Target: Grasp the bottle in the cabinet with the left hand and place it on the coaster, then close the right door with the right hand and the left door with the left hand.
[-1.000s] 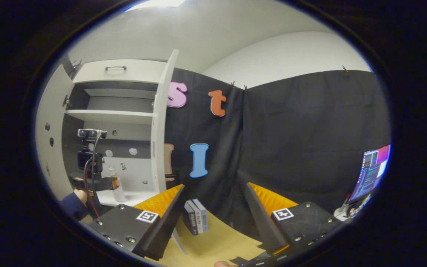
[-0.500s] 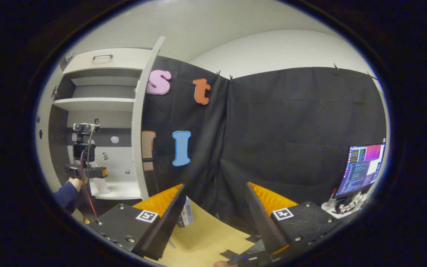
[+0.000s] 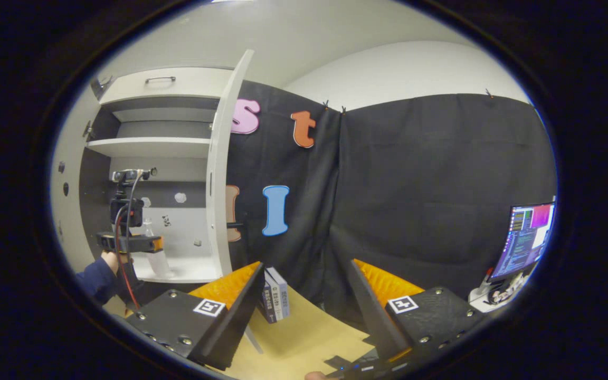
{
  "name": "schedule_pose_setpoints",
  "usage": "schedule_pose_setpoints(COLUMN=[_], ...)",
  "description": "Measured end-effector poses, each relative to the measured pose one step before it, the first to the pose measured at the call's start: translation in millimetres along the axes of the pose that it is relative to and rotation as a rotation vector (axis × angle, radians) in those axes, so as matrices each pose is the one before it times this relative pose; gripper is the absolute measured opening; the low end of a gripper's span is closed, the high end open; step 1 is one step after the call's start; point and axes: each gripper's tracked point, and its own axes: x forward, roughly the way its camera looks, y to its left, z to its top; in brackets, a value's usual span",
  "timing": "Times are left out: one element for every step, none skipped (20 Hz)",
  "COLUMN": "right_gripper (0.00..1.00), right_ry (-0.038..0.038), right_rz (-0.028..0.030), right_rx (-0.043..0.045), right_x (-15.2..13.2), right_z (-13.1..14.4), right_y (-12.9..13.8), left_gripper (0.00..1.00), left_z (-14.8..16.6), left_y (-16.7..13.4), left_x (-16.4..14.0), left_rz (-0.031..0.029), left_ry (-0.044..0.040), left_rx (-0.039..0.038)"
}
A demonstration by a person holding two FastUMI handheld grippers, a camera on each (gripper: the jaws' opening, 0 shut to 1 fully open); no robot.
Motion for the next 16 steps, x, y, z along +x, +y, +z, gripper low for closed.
schedule_pose_setpoints(right_gripper=[0.94, 0.94, 0.94, 0.94, 0.94, 0.94, 0.94, 0.94, 0.94, 0.94, 0.94, 0.94, 0.94, 0.96, 0.96, 0.96], right_ry=[-0.00113, -0.00099, -0.00064, -0.00099, -0.00336, -0.0041, -0.00654, -0.00786, -0.00397, -0.00069, -0.00037, -0.00074, -0.00026, 0.00183, 0.00188, -0.00083], right_rz=[0.00748, 0.00974, 0.01065, 0.01141, 0.01177, 0.01409, 0.0163, 0.01595, 0.0177, 0.01924, 0.02135, 0.01795, 0.01425, 0.0136, 0.01287, 0.01253], right_rx=[0.00705, 0.0046, 0.00138, -0.00253, -0.00421, -0.0033, -0.00167, 0.00122, 0.00408, 0.00673, 0.00672, 0.00348, -0.00135, -0.00507, -0.00581, -0.00345], right_x=[-1.29, -1.8, 0.04, -1.06, -2.06, -1.02, -1.09, -0.89, -0.55, -1.06, -0.25, -0.93, -0.85, -0.62, -0.29, -0.49], right_z=[-0.92, 0.36, -0.98, 0.31, 0.15, 1.18, 0.86, 3.27, 0.76, 0.48, -0.21, -0.49, -1.25, -0.32, -1.35, 0.0], right_y=[0.05, 0.72, 0.1, 1.12, 1.64, 2.34, 2.68, 3.21, 3.27, 4.23, 5.59, 4.3, 2.32, 3.39, 2.76, 2.27], left_gripper=[0.78, 0.79, 0.79, 0.78, 0.78, 0.78, 0.78, 0.78, 0.78, 0.78, 0.78, 0.78, 0.78, 0.78, 0.78, 0.79], left_z=[0.8, 1.46, 1.41, -0.41, -1.65, -3.76, -2.46, -2.51, -4.65, -6.44, -7.83, -9.64, -10.82, -12.43, -10.82, -10.88], left_y=[-3.9, -3.0, -3.88, -4.88, -5.28, -4.26, -2.12, -1.46, 0.73, 0.51, -0.16, -2.48, -2.63, -2.83, -2.48, -0.44], left_x=[-10.78, -10.18, -10.8, -11.23, -10.87, -10.86, -9.58, -9.8, -10.68, -10.01, -10.89, -9.77, -9.89, -9.0, -8.97, -7.41], left_rz=[-0.02615, -0.02378, -0.02582, -0.02909, -0.02969, -0.02366, -0.01506, -0.00978, -0.00318, -0.00031, -0.00426, -0.00921, -0.01375, -0.01706, -0.0115, -0.00974], left_ry=[-0.00514, -0.01281, -0.00897, -0.00547, 0.00046, 0.00287, -0.00586, -0.01031, -0.00719, 0.00326, 0.00652, 0.0117, 0.0128, 0.01696, 0.00888, 0.00763], left_rx=[-0.00264, -0.00124, -0.00273, -0.00667, -0.00716, -0.0051, -0.00047, 0.00467, 0.0143, 0.01527, 0.01509, 0.00589, -0.0059, -0.01646, -0.02466, -0.02485])
